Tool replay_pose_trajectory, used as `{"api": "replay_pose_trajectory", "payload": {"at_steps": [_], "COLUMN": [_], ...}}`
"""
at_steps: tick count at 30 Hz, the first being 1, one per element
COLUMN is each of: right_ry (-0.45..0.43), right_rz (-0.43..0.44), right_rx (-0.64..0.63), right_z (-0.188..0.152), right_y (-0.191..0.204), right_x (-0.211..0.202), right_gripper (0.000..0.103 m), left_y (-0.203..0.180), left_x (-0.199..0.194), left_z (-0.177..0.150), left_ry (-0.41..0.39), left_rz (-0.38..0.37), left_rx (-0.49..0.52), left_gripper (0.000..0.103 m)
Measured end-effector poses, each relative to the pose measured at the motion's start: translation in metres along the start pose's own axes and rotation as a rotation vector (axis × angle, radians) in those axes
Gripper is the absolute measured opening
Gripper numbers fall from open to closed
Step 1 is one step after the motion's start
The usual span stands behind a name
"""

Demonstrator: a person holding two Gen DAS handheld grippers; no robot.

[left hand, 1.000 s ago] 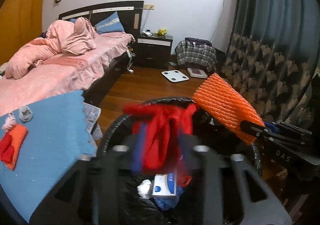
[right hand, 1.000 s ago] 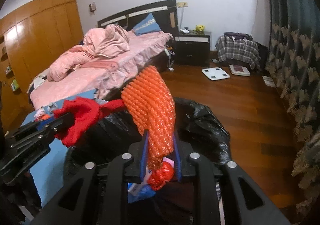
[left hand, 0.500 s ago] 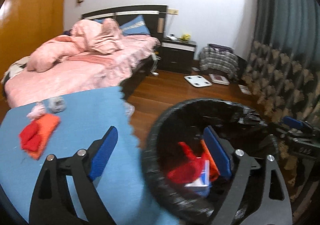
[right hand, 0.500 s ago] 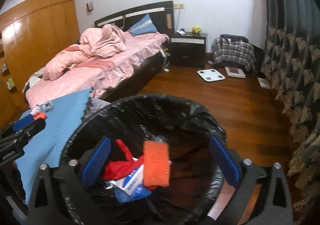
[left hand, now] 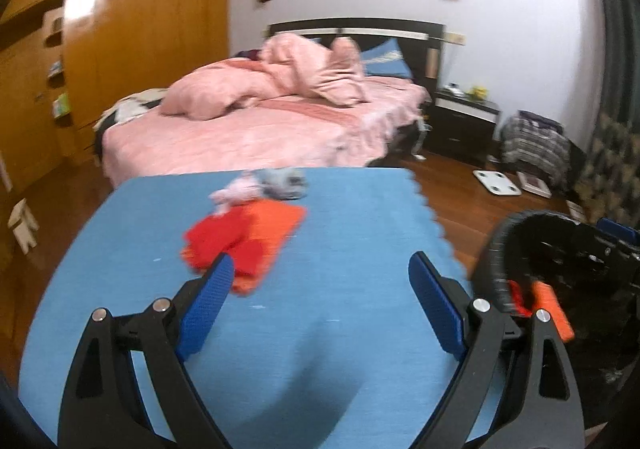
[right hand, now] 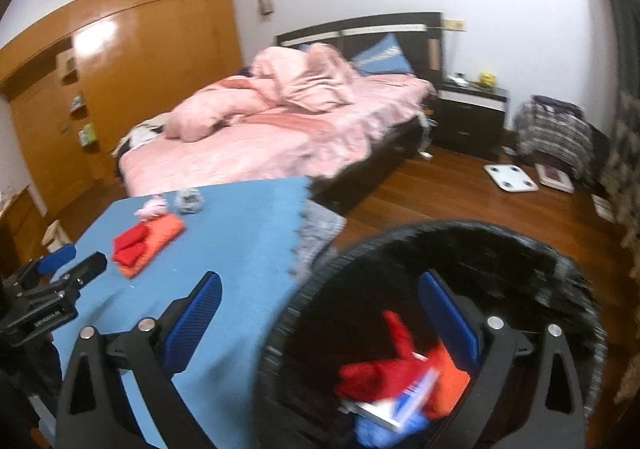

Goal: Collect trash
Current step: 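Grasp the second red cloth off the orange mesh pad with the left tool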

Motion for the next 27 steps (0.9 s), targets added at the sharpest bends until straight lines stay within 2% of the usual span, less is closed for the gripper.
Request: {"api": "replay_pose_trajectory", "payload": {"at_steps": [7,11,18,24,27], "right_ry": [0.026,0.057,0.095,0.113,0.12], "right_rz": [0.065,0.073,0.08,0.082,0.083], "right_rx": [-0.06,-0.085,-0.105,-0.106,-0.1], "right_z": [0.008,0.006,0.002,-0.003,-0.005], "right_y": [0.05,0.065,0.071,0.07,0.069], "right_x": [0.06,0.09,0.115,0.125,0.13], "right_gripper": [0.097,0.097,0.097,0.097,0.097], "left_y": [0.053,0.06,0.058,0.053,0.05], "left_x": [0.033,0.06,0.106,0.139,0.143], "left_z": [0.003,0.003,-0.001,-0.01,-0.011], "left_ry": [0.023,0.054,0.113,0.205,0.213], "left_rz": [0.082,0.093,0.096,0.067,0.049], "left_rx": [-0.057,-0.061,-0.061,-0.034,-0.027], "left_gripper": [0.086,0.08,0.072,0.049,0.033]}}
Point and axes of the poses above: each gripper's, at about its wrist camera, not at the fingertips, and x roughly the way its jaws point, y to its left, z to its top, the point moved 6 cm from there along x, roughly the way its jaws point, and after that the axes turned 14 degrees about z, right-handed, at the moved point
